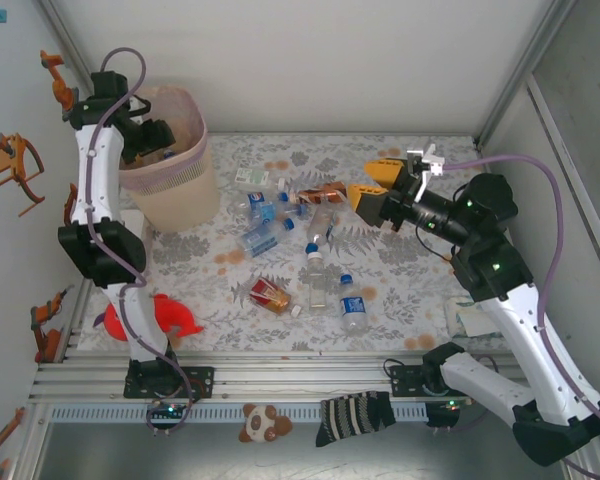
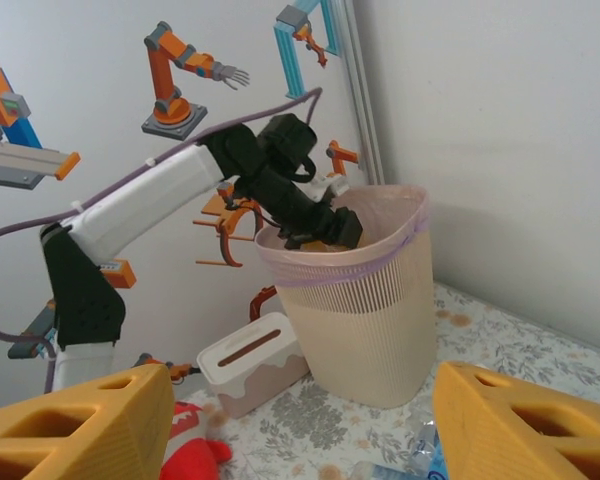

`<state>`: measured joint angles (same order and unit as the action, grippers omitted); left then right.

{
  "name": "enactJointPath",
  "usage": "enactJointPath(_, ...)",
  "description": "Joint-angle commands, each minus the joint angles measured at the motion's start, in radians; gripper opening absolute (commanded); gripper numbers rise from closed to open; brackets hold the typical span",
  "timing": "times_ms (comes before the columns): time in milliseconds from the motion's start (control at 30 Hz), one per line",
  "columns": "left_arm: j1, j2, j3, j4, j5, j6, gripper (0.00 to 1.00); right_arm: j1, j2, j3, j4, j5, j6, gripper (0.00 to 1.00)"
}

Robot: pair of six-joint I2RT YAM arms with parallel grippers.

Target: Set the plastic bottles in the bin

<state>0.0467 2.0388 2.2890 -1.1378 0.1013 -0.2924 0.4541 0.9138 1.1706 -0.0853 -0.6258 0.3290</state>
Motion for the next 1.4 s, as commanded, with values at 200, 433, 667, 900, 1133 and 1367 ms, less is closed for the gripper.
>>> enactJointPath(200,-0.022,-0.202,-0.124,0.129,0.158,0.068,0.72,0.001,0.019,-0.006,-0.035,0.057,0.019,0.68)
enactJointPath(433,-0.023,-0.418,-0.408,0.373,0.282,0.083,0.75,0.001,0.045,-0.01,-0.153,0.018,-0.074,0.68)
enactJointPath(667,-0.021,-0.596,-0.639,0.614,0.428,0.07,0.76,0.009,0.057,0.007,-0.465,-0.002,-0.454,0.68)
enactJointPath(900,-0.023,-0.682,-0.749,0.761,0.532,0.032,0.76,0.036,0.102,-0.015,-0.601,0.136,-0.595,0.67)
enactJointPath(1133,-0.028,-0.695,-0.79,0.779,0.554,0.007,0.76,0.071,0.215,-0.038,-0.636,0.342,-0.287,0.64)
enactJointPath(1367,-0.033,-0.703,-0.811,0.788,0.557,-0.005,0.76,0.138,0.294,-0.107,-0.674,0.478,0.028,0.62)
